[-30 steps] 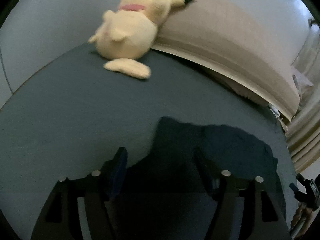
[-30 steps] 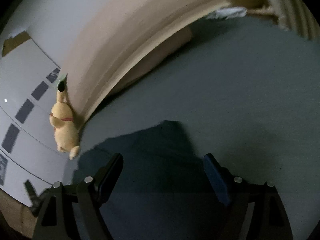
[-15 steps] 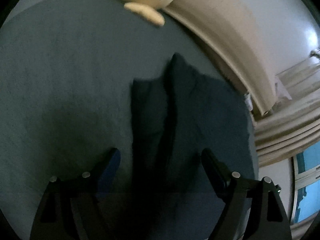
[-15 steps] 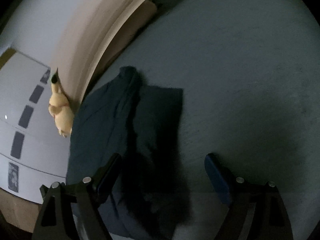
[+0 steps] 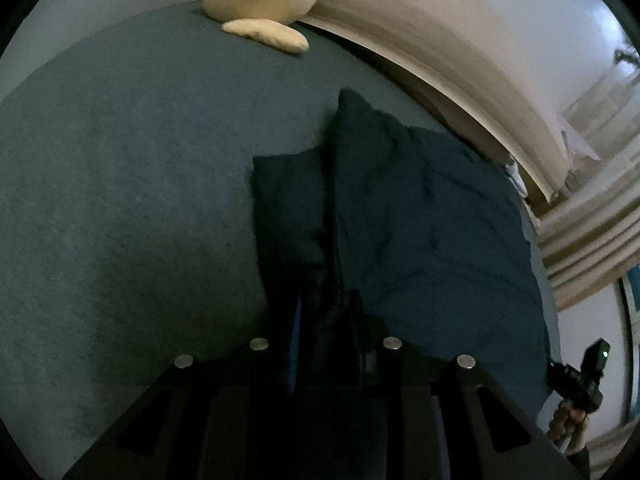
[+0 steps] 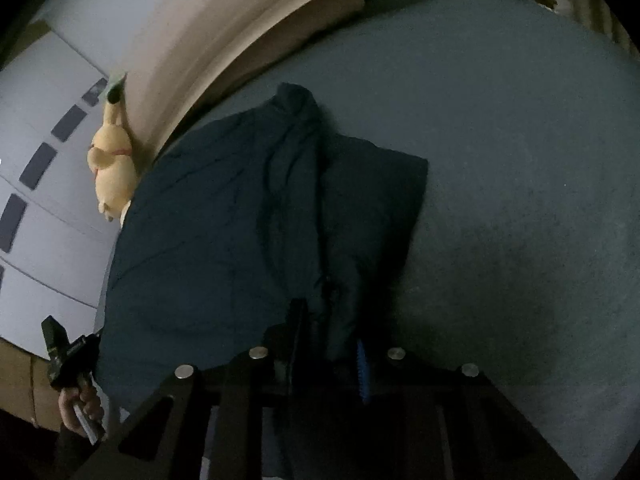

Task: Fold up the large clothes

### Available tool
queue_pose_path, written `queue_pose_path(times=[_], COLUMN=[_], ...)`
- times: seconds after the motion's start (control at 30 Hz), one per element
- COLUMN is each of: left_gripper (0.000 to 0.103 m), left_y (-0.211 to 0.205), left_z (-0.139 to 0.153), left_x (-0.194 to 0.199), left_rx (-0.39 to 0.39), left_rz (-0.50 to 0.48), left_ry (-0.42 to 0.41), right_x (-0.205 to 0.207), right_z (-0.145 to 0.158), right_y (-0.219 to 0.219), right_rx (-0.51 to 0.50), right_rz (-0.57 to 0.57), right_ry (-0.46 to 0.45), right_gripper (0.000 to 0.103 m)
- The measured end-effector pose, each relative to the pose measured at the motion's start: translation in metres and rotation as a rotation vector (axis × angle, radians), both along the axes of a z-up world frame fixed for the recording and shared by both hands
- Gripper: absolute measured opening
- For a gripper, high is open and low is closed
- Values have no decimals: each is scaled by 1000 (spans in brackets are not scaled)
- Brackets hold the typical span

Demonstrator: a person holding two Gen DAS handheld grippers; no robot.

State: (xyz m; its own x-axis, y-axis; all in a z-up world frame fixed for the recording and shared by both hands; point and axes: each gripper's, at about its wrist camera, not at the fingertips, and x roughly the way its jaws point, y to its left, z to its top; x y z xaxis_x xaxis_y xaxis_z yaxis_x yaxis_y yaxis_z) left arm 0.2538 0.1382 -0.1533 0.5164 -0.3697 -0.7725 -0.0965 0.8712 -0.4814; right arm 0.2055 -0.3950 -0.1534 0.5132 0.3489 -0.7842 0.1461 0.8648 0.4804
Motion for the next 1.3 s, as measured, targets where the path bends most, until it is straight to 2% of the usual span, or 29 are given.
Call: queue_pose_path(times=[0.1, 0.13, 0.23, 0.3, 0.4, 0.43, 0.5, 0.63, 0.73, 0.8, 1.0, 1.1, 1.17, 1.23, 1.3], left_gripper=[30, 38, 54, 59, 69, 69, 69, 70, 70, 70, 74, 74, 73, 73, 73], left_y=[1, 3, 2, -9, -34, -49, -71, -115, -137, -140, -147, -141, -137, -136, -139], left_z=[17, 24, 50, 70, 87, 90, 90, 77, 56, 46, 27, 26, 35, 48, 61], left_x=[-11, -16, -28, -35, -48, -49, -51, -55, -52, -60, -60, -61, -60, -69, -73], left_rx=[14, 39, 102, 131, 168, 187, 221, 270, 349, 393, 527, 522, 487, 437, 426], left_rz=[55, 92, 158, 162, 112, 84, 38, -51, -95, -121, -156, -157, -148, -136, -122], left_ry=[-33, -50, -118, -177, -245, -261, -274, -264, -246, -205, -215, -200, -181, -201, -244], right_x=[-6, -10, -24, -31, -40, -41, -40, -53, -45, -44, -45, -41, -45, -56, -61], right_z=[13, 21, 49, 71, 92, 95, 94, 70, 49, 32, 19, 16, 24, 41, 53], right_y=[1, 2, -1, 12, 40, 50, 78, 115, 130, 136, 133, 135, 129, 129, 132], right_rx=[-28, -39, -128, -150, -190, -196, -216, -220, -286, -317, -385, -390, -383, -380, -373], right_rz=[-34, -57, -117, -108, -57, -41, 17, 72, 99, 114, 128, 125, 113, 98, 94], right_ry=[-25, -43, -107, -176, -254, -270, -292, -260, -227, -185, -160, -147, -137, -181, -224], right_gripper=[39, 42, 42, 43, 61, 65, 65, 65, 65, 65, 65, 65, 65, 66, 67])
